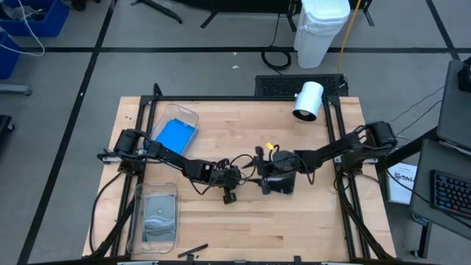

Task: Pick & place jewel cases by type
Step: Put the black CD case into the bottom transparent bin

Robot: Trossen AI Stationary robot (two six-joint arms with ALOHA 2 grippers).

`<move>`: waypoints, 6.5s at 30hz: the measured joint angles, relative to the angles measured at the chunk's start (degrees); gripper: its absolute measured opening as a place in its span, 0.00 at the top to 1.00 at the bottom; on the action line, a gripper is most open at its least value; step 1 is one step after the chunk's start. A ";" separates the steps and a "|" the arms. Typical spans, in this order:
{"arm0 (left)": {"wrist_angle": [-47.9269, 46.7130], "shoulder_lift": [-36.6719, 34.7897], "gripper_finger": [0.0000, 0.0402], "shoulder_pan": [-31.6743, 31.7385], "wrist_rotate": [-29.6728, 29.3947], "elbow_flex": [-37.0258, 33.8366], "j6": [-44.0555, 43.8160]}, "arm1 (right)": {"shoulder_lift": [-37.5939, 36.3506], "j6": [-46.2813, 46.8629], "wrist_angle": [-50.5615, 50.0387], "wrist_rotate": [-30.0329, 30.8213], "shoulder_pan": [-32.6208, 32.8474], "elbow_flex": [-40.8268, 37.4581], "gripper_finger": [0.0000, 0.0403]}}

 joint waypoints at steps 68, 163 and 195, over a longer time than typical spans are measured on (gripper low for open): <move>6.85 9.42 0.86 3.13 22.51 21.86 33.02 | -22.76 64.90 -61.63 21.86 27.87 -16.35 0.48; 2.35 9.50 0.39 1.44 -4.77 23.28 27.79 | -22.70 46.25 -27.71 30.02 23.35 -25.64 0.48; 14.14 9.48 0.39 -0.66 -14.48 23.26 51.19 | -22.70 45.51 -27.72 30.02 23.35 -25.66 0.48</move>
